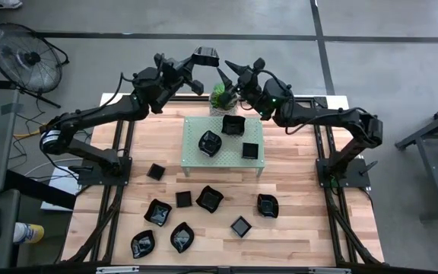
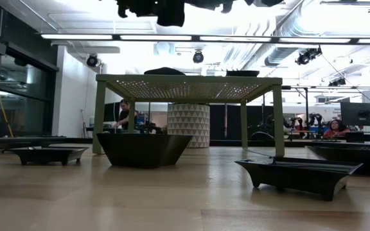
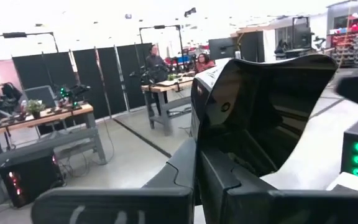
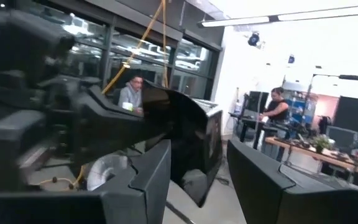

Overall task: Pick & Place Mini shaped plates
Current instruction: Stack the black distorted square plate on the other black distorted square plate on the shelf

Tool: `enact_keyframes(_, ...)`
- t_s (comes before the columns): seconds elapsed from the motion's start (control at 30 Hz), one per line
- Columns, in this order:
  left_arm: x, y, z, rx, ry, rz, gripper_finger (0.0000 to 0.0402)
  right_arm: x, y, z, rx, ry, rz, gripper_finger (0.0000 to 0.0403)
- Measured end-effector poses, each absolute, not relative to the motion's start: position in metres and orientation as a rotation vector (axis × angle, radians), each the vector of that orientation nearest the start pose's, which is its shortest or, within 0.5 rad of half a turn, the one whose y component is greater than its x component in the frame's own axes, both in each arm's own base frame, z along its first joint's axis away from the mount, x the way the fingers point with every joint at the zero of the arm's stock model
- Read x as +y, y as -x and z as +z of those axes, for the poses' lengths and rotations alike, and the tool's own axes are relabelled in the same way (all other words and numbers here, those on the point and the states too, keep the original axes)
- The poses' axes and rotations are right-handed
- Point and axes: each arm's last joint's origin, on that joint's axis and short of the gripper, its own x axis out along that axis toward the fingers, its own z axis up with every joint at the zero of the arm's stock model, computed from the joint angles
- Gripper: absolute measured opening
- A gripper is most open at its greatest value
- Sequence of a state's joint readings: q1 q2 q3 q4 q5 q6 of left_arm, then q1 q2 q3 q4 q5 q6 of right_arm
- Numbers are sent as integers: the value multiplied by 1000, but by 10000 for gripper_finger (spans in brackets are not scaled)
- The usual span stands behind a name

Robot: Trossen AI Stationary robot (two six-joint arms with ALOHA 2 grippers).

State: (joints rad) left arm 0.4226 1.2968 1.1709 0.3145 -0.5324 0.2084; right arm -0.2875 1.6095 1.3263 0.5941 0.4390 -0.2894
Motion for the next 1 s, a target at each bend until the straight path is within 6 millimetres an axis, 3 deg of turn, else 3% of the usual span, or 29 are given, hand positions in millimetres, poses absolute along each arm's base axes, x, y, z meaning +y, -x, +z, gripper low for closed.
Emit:
enact_keyframes(0.57,131,-260,404,-96,-199,888,0,-129,-359,392,-178,232,-769,146)
enact_keyframes(1.0,131,-261,401,-70,-199,864,0,-129,-359,392,-184,203,-777,36)
